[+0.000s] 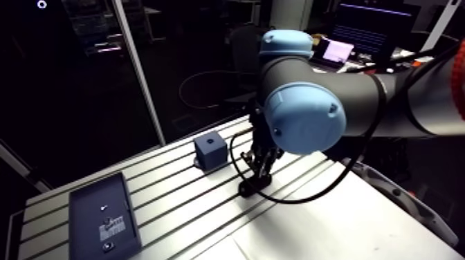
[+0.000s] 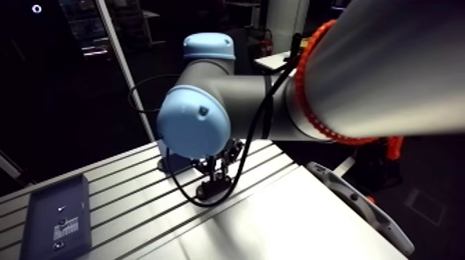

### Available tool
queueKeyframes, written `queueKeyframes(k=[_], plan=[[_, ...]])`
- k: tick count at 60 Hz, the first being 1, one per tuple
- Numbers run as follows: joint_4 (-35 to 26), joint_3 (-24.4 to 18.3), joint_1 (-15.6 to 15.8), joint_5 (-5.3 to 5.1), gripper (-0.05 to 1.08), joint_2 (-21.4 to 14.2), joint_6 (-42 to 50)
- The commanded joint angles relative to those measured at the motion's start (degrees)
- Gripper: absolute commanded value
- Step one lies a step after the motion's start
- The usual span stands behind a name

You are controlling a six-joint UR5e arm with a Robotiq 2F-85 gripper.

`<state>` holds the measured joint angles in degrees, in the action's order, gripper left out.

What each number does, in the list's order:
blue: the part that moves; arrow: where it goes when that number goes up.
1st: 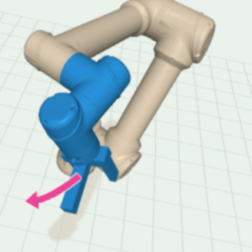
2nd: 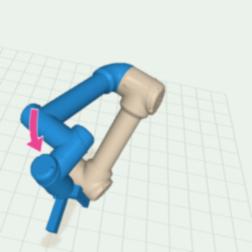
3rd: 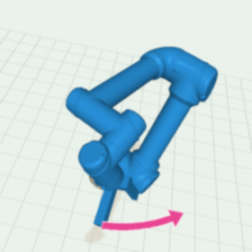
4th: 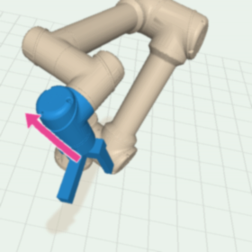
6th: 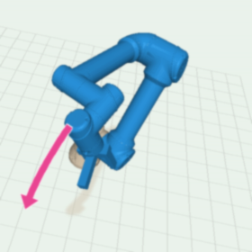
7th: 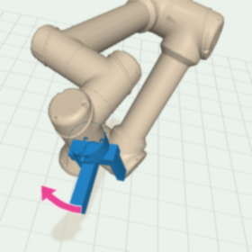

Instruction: Pick up the M10 bolt and insert it into the hex recess until seated.

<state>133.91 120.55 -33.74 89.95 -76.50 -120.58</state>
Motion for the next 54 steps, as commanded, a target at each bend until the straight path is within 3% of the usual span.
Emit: queueKeyframes(k=[1, 54], plan=[[0.0, 0.0, 0.1, 0.0, 0.65, 0.0, 0.0], [0.0, 0.6, -0.3, 0.09, 0.68, -0.1, -0.1]])
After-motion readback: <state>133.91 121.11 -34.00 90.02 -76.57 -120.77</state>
